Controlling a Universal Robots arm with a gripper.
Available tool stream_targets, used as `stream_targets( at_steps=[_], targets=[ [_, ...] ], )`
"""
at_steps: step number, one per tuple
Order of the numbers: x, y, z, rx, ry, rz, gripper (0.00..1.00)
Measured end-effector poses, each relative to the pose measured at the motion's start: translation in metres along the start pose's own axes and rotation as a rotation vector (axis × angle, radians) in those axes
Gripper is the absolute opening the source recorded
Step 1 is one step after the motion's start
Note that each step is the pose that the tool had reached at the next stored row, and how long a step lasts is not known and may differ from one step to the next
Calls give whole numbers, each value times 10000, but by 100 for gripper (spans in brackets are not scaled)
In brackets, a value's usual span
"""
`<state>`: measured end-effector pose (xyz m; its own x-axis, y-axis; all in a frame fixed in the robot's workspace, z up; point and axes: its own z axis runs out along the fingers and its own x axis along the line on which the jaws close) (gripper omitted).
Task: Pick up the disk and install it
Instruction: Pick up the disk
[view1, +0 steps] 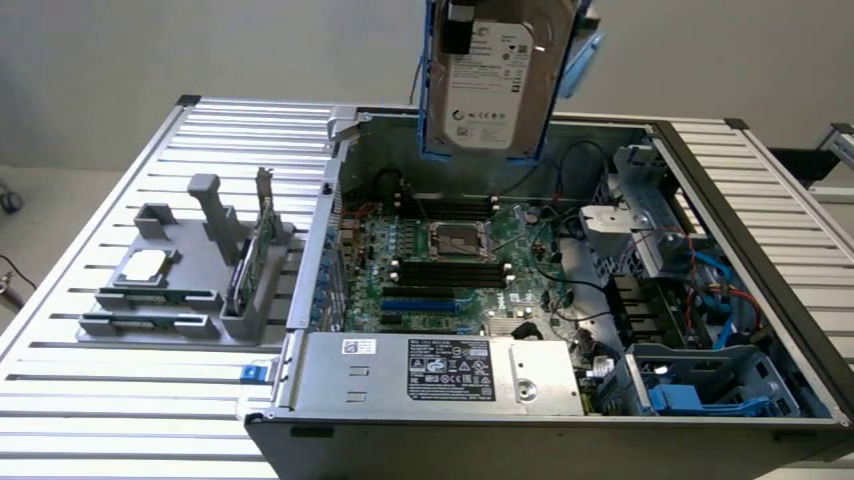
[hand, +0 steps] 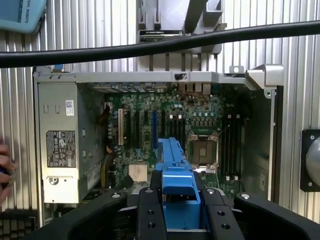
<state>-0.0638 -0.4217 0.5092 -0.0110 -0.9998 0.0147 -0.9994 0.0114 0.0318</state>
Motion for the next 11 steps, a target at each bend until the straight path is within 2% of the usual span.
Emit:
stream_targets(
  at_steps=[11],
  targets=[
    [238, -440, 1, -3, 1, 0, 33]
  ],
)
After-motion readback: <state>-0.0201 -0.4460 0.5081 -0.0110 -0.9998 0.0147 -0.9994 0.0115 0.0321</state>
